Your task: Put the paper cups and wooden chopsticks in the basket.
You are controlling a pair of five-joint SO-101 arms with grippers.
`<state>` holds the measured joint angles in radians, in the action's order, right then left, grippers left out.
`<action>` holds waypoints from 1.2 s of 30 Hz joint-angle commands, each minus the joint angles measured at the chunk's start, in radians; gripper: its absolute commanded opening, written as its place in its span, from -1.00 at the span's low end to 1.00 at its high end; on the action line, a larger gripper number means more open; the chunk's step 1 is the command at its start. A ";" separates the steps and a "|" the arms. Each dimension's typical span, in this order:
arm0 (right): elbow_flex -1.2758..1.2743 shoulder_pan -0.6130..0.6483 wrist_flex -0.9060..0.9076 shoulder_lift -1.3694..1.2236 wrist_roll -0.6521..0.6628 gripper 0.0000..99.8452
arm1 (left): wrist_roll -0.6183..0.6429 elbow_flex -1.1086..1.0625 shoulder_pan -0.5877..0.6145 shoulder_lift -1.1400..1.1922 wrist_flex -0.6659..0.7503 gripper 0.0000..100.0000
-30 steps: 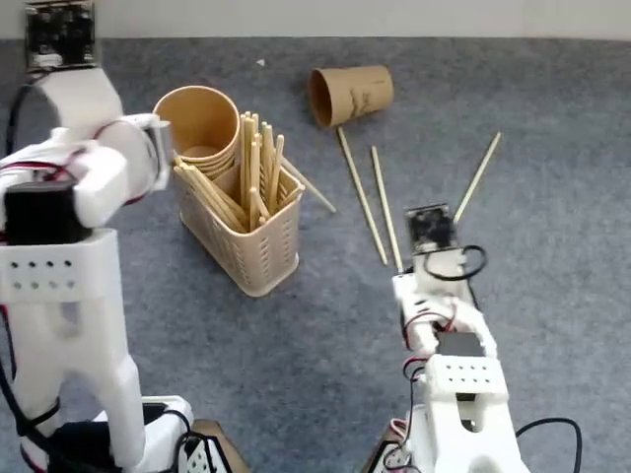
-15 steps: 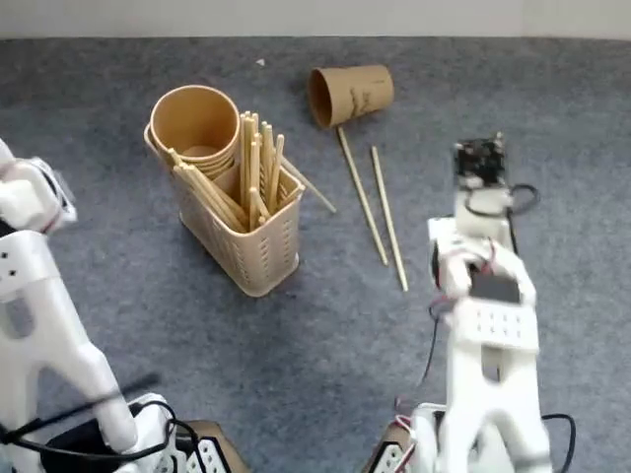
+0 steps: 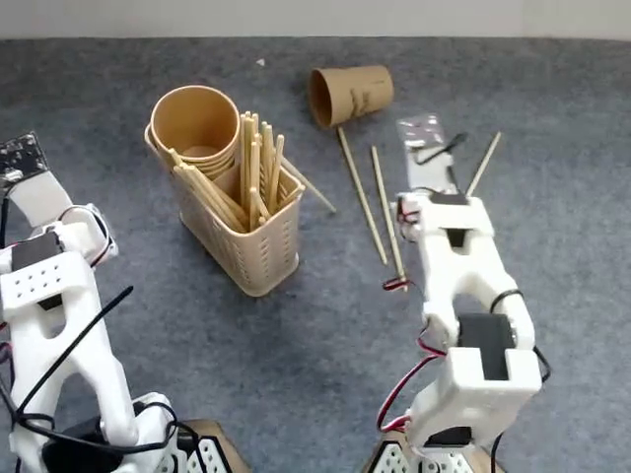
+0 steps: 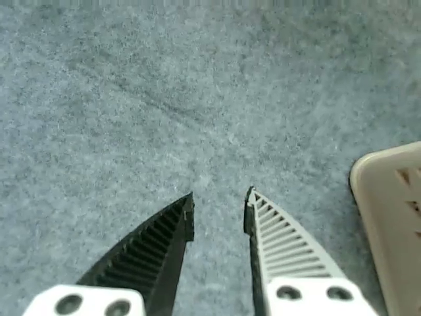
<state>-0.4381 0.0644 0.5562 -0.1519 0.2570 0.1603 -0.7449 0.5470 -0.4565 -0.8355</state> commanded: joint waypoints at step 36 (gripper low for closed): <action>0.176 0.148 0.140 -0.110 -0.141 -0.94 | -0.005 -0.018 -0.053 -0.019 0.020 -0.69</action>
<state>-0.2739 0.1979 0.6974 -0.3161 0.1435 0.1603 -0.7603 0.5117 -0.4565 -0.8309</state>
